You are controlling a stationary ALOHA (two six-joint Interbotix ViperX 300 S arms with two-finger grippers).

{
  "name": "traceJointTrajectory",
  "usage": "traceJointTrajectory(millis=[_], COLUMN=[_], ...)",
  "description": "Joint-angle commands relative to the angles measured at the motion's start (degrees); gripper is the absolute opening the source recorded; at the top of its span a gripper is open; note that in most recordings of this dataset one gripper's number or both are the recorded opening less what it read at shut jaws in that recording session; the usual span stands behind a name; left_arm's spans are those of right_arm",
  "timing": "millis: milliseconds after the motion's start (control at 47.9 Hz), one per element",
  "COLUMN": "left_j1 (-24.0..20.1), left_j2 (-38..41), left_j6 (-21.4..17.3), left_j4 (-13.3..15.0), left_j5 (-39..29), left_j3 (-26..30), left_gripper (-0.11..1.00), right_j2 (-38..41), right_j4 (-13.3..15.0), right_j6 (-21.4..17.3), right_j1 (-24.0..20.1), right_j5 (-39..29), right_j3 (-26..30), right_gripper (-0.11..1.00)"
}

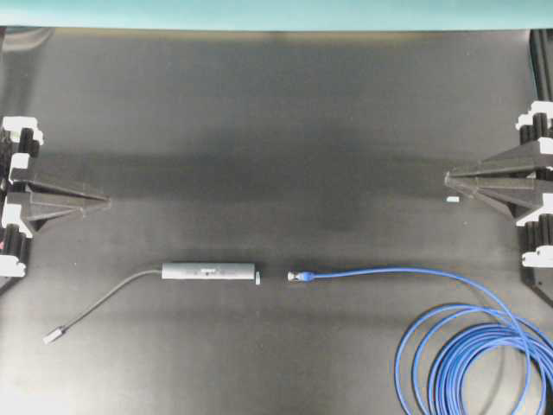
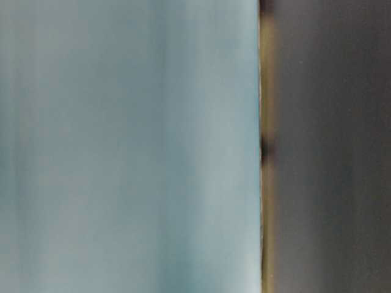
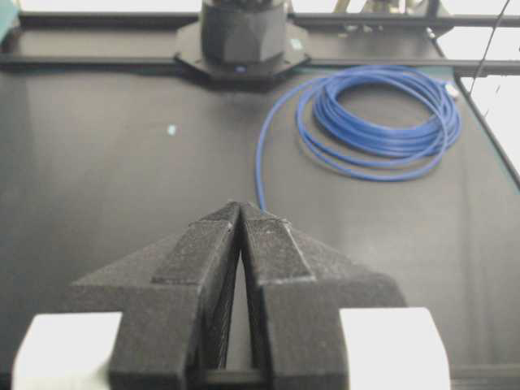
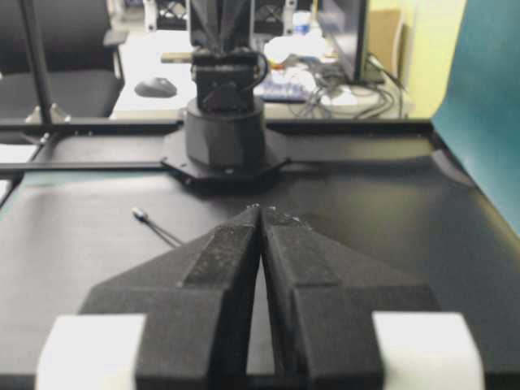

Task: Insert the LAN cable into the hub.
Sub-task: 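Move both grippers inward toward the grey hub and blue cable plug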

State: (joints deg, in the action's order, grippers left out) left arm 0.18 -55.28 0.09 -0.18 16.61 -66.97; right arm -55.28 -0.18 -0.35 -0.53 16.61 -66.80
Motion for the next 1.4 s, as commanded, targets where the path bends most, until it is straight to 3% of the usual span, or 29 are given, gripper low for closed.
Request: traceJointTrajectory(millis=[0,83,209,584,647,772,855,939,1022,1106,1377], left_j1=[1.5,2.2,2.7,3.1,3.0,3.0,3.0,2.9,3.0,2.9,1.0], left_j2=[2.6,4.7,7.8,14.0,14.7,15.8,16.5,17.6,19.8,22.8,37.3], left_j6=[1.9,4.0,5.6,6.1,6.2,6.3,6.4,6.5,6.6,6.9,9.1], left_j4=[-2.4,-2.4,-2.4,-2.5,-2.4,-2.5,-2.4,-2.5,-2.5,-2.5,-2.4], left_j5=[-0.9,-1.8,-1.5,-1.7,-1.4,0.3,1.2,2.5,4.8,8.8,23.2], left_j3=[2.0,2.8,3.3,2.5,1.7,-0.3,-1.4,-2.8,-3.9,-5.2,-6.4], left_gripper=[0.06,0.02,0.00,0.01,0.07,0.39,0.66,0.83,0.78,0.73,0.80], right_j2=[1.3,3.6,10.5,26.3,28.5,32.0,34.5,37.1,39.9,42.8,47.0], right_j4=[-0.4,-1.6,-1.1,-1.1,-1.1,-1.3,-1.5,-1.5,-1.6,-1.6,-1.7], right_j6=[-0.3,-0.4,0.0,-0.7,-0.7,-1.0,-2.1,-3.9,-5.7,-7.5,-9.6], right_j1=[0.7,0.5,0.4,-1.1,-1.1,-1.2,-2.1,-3.1,-3.8,-4.1,-4.5], right_j5=[-0.3,-5.4,-12.2,-12.6,-12.5,-11.8,-10.8,-9.7,-7.8,-5.5,-3.3], right_j3=[1.1,3.3,8.1,13.1,14.1,14.7,14.9,14.9,15.0,15.2,15.6], right_gripper=[0.03,0.00,0.00,0.00,0.01,0.22,0.47,0.70,0.84,0.82,0.82])
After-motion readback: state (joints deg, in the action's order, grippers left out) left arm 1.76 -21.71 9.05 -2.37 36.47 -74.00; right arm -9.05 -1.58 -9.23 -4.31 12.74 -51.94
